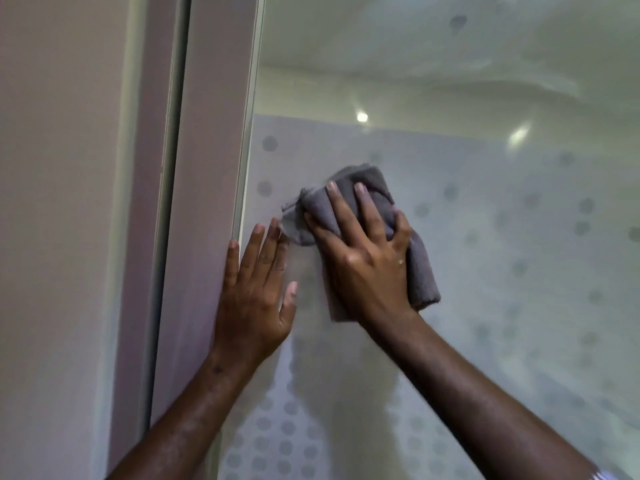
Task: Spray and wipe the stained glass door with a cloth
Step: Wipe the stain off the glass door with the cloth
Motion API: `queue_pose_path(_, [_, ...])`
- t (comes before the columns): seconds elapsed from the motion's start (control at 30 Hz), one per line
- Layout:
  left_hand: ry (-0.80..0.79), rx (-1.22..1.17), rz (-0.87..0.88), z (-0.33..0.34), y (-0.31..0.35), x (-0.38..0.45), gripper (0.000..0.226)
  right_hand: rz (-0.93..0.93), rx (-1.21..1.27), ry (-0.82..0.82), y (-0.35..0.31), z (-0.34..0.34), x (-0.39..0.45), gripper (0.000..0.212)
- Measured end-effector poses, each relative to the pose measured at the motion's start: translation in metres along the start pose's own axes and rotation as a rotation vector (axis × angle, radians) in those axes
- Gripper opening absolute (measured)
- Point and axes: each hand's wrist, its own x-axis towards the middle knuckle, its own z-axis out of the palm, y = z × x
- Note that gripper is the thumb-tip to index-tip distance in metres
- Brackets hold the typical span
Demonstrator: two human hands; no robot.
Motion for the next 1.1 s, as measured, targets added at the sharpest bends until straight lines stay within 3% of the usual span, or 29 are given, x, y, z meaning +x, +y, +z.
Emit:
queue_pose_path(0.13, [0.002,0.008,-0.002,0.0,-0.001,0.001,0.071,0.047,-0.035,0.01,0.033,0.001,0.057,0.041])
queue_pose_path(0.37, [0.026,0.025,0.015,0.005,-0.003,-0.002,0.068,0.295,-0.052,0.036,0.117,-0.013,0.092,0.041])
queue_pose_path(0.63, [0.066,0.033,0.016,0.008,-0.003,-0.002,0.068,0.779,-0.079,0.108,0.243,-0.049,-0.001,0.052])
queue_pose_path(0.77, [0.073,0.031,0.023,0.011,-0.004,-0.002,0.069,0.883,-0.021,0.208,0.271,-0.057,-0.003,0.046])
queue_pose_path(0.87, [0.091,0.02,0.017,0.013,-0.002,-0.002,0.07,0.865,0.016,0.267,0.269,-0.054,0.034,0.044])
queue_pose_path(0.97, [0.098,0.016,0.021,0.013,-0.001,-0.001,0.07,0.744,0.057,0.224,0.246,-0.046,0.077,0.043])
queue_pose_path(1.1, [0.107,0.015,0.03,0.012,-0.001,-0.001,0.068,0.332,0.093,0.067,0.171,-0.033,0.112,0.045])
